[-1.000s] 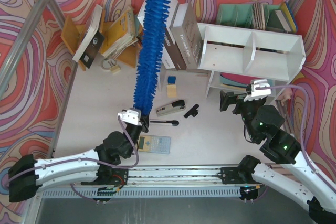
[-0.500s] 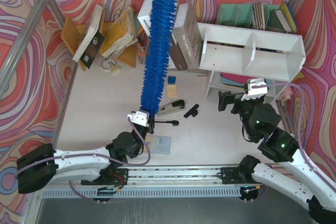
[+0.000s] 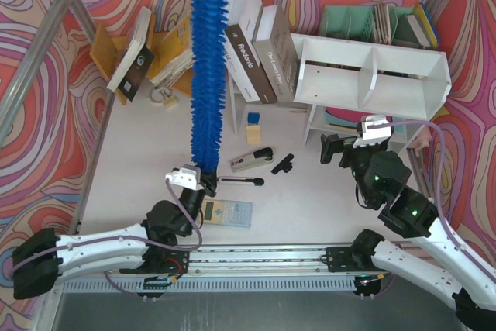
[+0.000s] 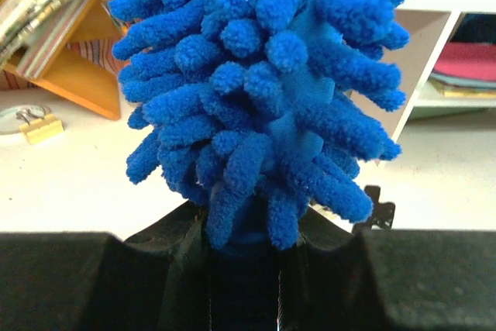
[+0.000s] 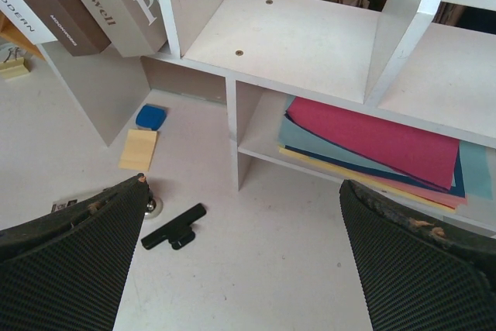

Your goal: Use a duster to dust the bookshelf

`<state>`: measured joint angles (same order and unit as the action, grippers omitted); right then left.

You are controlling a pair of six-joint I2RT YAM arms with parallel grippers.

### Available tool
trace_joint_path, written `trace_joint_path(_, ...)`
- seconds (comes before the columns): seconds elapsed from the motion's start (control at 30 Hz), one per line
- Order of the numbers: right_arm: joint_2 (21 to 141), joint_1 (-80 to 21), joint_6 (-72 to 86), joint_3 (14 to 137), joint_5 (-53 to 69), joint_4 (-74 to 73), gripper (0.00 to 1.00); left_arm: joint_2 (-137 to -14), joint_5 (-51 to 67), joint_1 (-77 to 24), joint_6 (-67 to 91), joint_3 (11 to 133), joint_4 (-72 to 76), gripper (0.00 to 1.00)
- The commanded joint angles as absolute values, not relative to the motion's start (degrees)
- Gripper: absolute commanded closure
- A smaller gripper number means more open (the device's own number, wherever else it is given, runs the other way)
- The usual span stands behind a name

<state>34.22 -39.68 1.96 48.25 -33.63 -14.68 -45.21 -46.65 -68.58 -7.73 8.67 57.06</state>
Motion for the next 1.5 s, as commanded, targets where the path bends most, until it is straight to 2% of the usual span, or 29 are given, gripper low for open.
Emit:
trace_joint_path(0.0,34.58,-39.46,2.26,48.42,-34.28,-14.5,0.01,-39.47,-43.72,-68.38,-13.15,11.37,51.76,1.0)
trace_joint_path(0.13,34.71,-39.46,2.33,48.35,-34.34,-14.44,0.01,-39.9,-38.78,-68.3,-15.39,13.74,45.19,1.0)
trace_joint_path(0.27,34.93,-39.52,2.57,48.34,-34.2,-14.48,0.01,-44.77,-34.63,-67.29,-17.98,14.26,45.76,1.0)
trace_joint_path(0.5,35.49,-39.46,2.77,48.51,-34.27,-14.96,0.01,-48.8,-24.79,-59.14,-14.3,15.55,42.76,1.0)
trace_joint_path(0.87,34.62,-39.45,2.56,48.37,-35.02,-14.97,0.01,-58.55,-21.21,-56.93,-9.43,13.49,46.49,1.0)
trace_joint_path(1.27,34.14,-39.48,2.69,48.42,-34.73,-14.81,0.01,-47.09,-24.06,-56.82,-12.28,17.37,41.11,1.0)
trace_joint_path(1.47,34.04,-39.54,2.54,48.34,-34.71,-14.92,0.01,-47.86,-23.5,-56.78,-11.24,16.73,40.28,1.0)
